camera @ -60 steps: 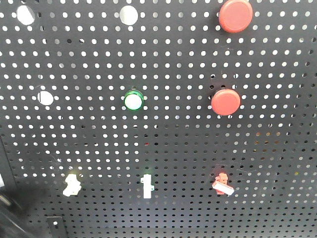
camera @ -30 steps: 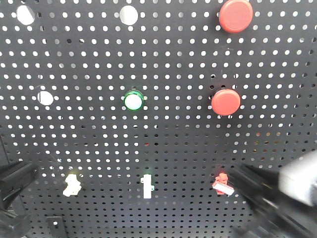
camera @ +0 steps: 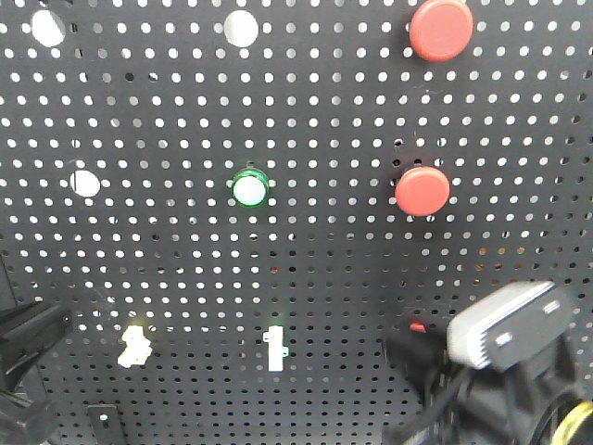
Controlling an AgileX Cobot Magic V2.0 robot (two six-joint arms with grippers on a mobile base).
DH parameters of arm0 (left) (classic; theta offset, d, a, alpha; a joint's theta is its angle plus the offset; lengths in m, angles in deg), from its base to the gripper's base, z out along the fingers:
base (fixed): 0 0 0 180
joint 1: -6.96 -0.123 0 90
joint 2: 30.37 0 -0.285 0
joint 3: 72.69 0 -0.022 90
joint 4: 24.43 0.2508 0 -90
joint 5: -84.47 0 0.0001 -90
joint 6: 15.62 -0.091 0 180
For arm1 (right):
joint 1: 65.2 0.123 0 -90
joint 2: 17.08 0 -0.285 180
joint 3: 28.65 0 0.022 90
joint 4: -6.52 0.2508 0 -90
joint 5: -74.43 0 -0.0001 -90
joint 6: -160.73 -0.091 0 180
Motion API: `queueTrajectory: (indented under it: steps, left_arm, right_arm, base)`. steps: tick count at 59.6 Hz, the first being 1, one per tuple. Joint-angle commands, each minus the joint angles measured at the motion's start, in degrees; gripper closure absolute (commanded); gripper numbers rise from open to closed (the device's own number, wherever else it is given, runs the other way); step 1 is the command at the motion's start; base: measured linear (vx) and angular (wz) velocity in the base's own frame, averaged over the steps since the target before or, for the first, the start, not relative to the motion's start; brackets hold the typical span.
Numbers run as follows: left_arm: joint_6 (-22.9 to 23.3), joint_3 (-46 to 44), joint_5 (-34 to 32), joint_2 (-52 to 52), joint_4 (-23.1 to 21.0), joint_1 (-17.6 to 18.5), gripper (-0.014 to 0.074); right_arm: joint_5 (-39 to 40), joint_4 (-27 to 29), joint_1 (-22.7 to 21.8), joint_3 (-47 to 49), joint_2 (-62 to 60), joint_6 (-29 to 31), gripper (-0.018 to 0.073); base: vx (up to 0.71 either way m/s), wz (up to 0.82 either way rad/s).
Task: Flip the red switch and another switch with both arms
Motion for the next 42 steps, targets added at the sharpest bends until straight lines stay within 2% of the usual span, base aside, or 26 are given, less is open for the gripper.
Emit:
queueTrajectory:
  steps: [1,8,23,42]
  left_arm:
    - [0.5,-1.6,-5.1,-0.6,-0.3,0.4,0.0594]
    - [0.5,-1.6,-5.4,-0.6,-0.3,0.4,0.0594]
    - [0.5,-1.6,-5.5,-0.6,-0.1,0.4,0.0594]
    - [0.5,-1.6,-5.2,-0.6,-0.3,0.4,0.0594]
  right_arm:
    - [-4.9,0.1,-0.2,2.0,-1.0,-0.6,0.0566]
    - [-9.1,0.1,-0.2,2.0,-1.0,-0.6,0.0566]
    - [-8.6,0.1,-0.2,2.0,-1.0,-0.6,0.0566]
    - [0.5,0.1,-0.2,2.0,-9.0,-0.6,0.0566]
  base:
    - [0.00,0.00]
    - [0.00,0.00]
    - [0.00,0.00]
    - [0.00,0.00]
